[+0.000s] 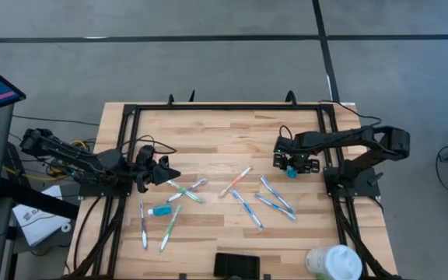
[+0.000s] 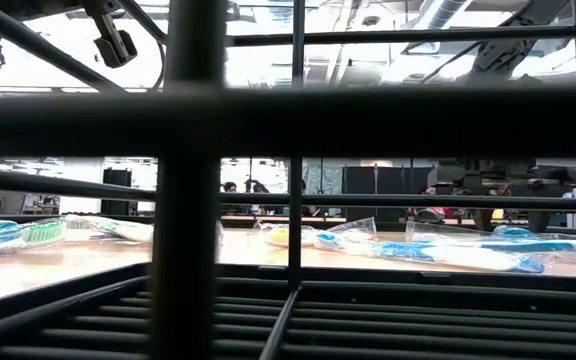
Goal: Pick & Place toothbrushing station
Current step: Put the right blue mouthwash into the black mesh organizer
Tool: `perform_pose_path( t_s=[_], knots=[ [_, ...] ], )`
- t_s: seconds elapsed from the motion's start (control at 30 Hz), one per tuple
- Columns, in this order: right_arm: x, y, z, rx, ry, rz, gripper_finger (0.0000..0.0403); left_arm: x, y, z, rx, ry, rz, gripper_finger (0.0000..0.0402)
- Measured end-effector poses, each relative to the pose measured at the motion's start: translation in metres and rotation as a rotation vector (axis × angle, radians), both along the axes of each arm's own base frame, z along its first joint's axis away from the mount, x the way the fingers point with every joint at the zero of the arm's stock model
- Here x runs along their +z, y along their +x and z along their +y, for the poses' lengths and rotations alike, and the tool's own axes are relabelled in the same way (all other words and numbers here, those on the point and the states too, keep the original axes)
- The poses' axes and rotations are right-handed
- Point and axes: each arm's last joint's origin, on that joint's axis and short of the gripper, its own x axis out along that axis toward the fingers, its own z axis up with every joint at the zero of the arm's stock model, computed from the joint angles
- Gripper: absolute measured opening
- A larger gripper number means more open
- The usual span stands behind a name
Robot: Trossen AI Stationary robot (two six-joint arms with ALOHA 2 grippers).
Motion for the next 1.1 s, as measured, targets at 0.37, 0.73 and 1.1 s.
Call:
perform_pose_path(
  t_s=[0.37, 0.73, 1.1],
  knots=[
    [0.003, -0.004, 0.001, 0.060, -0.009, 0.012, 0.0238, 0.000, 0.000, 0.000, 0.001, 0.000, 0.000, 0.0000],
    [0.002, -0.003, 0.001, 0.103, -0.011, 0.005, 0.0139, 0.000, 0.000, 0.000, 0.003, 0.000, 0.000, 0.0000],
    [0.018, 0.015, 0.011, 0.304, -0.036, -0.047, 0.0130, 0.000, 0.000, 0.000, 0.004, -0.001, 0.001, 0.0000]
  ],
)
